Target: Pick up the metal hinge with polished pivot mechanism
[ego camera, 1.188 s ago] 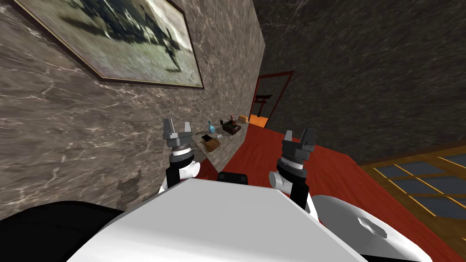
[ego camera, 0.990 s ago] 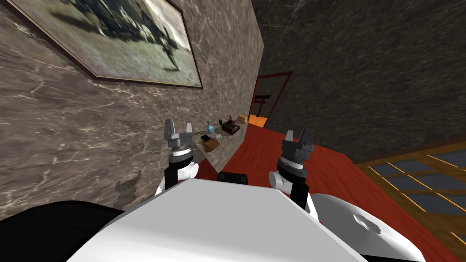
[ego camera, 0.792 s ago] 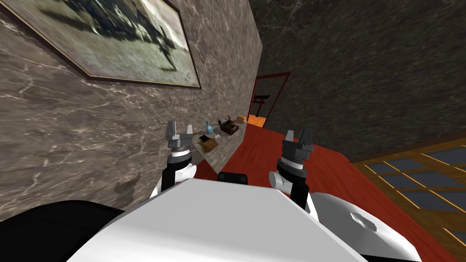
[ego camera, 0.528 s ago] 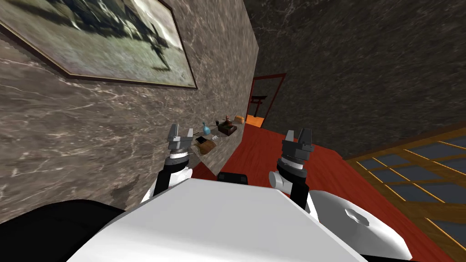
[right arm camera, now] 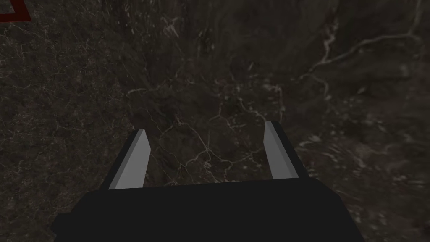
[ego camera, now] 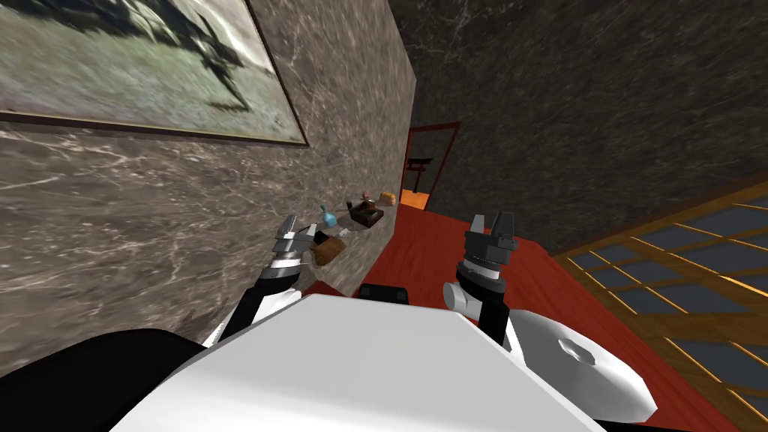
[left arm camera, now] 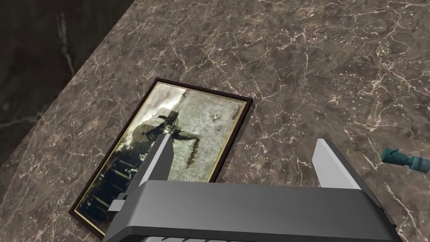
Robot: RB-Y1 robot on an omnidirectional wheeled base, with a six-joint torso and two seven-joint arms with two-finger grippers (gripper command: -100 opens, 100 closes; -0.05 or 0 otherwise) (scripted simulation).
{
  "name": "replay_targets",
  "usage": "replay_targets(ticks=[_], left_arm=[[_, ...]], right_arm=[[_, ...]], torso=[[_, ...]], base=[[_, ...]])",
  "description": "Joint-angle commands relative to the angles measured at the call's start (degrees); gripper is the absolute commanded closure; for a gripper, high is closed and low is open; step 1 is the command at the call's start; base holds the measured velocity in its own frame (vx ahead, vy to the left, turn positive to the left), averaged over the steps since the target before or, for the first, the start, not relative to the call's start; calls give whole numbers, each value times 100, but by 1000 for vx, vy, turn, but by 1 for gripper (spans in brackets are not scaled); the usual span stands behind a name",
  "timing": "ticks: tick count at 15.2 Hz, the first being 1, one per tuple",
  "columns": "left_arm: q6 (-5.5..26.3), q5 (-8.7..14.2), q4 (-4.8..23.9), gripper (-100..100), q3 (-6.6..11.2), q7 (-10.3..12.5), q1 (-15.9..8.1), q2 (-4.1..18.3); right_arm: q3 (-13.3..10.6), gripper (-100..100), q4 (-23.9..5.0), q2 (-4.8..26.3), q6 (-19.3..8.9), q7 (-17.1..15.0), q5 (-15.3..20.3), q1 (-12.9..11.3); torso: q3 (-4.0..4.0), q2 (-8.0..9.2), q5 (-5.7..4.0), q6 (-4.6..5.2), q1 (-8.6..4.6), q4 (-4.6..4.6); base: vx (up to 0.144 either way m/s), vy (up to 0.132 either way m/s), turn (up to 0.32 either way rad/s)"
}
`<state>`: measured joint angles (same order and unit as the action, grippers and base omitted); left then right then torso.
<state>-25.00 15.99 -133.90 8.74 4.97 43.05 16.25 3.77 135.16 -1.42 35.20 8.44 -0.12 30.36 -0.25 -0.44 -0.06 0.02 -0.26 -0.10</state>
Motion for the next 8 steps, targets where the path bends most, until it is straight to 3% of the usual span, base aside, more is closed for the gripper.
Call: replay_targets(ticks=[1,4,6,7,8], left_arm=[[106,213,77,-100,48,59,180,120],[429,624,205,-100,237,215,619,422],[429,744,205,-100,237,215,641,422],[602,957,275,-100,333,297,885,566],[602,1025,275,-100,333,297,885,566]], right_arm=[[0,0,0,0,0,0,0,0],[0,0,0,0,0,0,0,0],[0,0,0,0,0,0,0,0],[0,0,0,0,0,0,0,0],[0,0,0,0,0,0,0,0]], torso=[[0,0,0,0,0,0],[-1,-1,0,-1,1,0],[-2,-3,0,-1,2,-1],[1,3,1,-2,6,0],[1,3,2,-1,6,0]], base=[[110,-56,-112],[113,-53,-130],[105,-41,-68],[103,-42,-123],[108,-41,-125]])
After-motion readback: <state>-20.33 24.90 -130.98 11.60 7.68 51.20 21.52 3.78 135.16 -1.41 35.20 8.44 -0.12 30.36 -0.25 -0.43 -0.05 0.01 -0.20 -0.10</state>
